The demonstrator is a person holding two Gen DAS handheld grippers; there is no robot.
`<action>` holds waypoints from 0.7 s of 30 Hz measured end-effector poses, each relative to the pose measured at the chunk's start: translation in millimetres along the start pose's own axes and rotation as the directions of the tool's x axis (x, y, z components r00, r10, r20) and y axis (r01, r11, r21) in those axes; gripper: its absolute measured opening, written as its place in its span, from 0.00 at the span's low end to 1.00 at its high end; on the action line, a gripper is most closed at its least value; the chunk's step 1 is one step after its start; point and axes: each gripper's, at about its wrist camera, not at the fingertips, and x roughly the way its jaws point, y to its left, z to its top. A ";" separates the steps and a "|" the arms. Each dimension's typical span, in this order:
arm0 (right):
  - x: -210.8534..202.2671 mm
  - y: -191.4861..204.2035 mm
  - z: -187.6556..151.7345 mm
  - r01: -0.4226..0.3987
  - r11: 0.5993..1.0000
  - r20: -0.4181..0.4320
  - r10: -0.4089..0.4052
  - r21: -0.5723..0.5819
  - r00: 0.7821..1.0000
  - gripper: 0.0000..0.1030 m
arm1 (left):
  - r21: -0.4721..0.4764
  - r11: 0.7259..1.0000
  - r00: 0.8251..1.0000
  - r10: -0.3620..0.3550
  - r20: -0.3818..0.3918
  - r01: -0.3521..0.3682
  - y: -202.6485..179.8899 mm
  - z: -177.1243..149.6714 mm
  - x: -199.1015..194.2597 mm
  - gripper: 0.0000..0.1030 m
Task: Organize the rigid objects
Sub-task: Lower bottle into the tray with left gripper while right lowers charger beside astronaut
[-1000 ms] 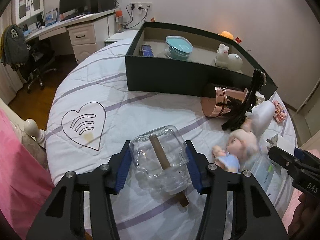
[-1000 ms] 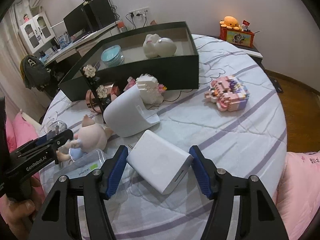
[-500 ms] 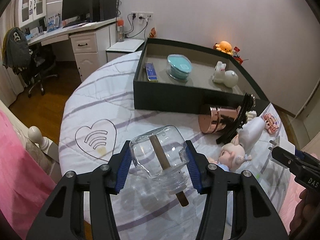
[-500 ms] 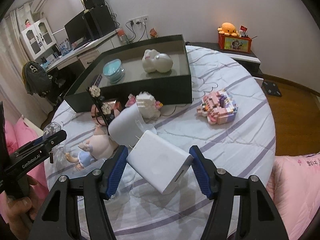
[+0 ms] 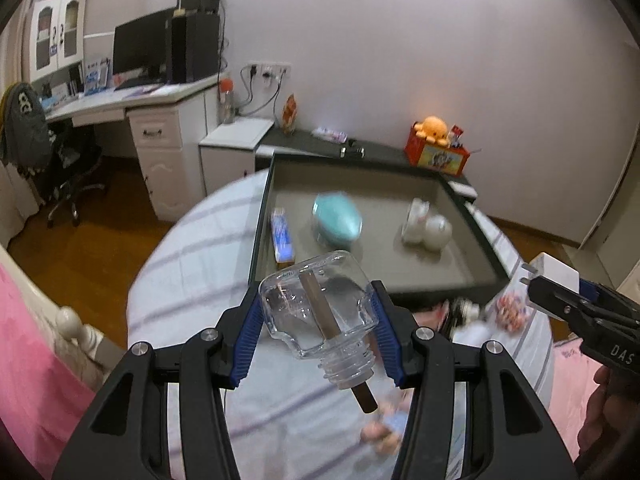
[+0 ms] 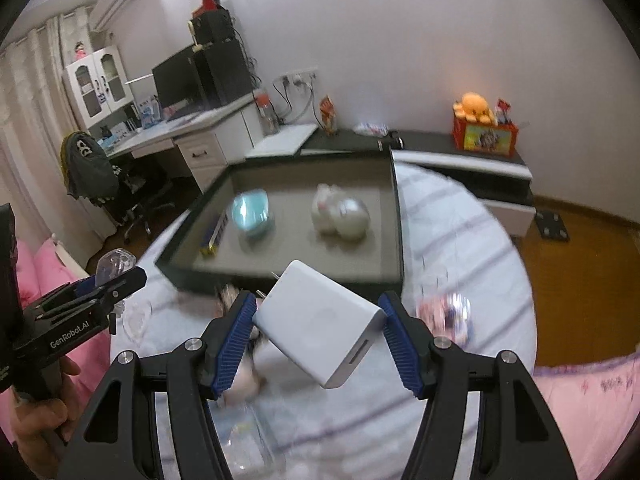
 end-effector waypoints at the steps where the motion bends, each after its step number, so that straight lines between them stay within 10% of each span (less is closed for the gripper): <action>1: 2.0 0.9 9.3 0.001 1.000 0.011 -0.001 -0.011 1.000 0.63 | 0.004 1.000 1.000 -0.002 0.006 0.002 -1.2 6.3 1.9 0.51; 21: 118.0 -14.9 61.3 -0.002 0.999 -0.111 -0.002 -0.035 0.994 0.63 | -0.006 0.999 0.991 -0.040 -0.126 0.040 -9.1 42.3 127.0 0.51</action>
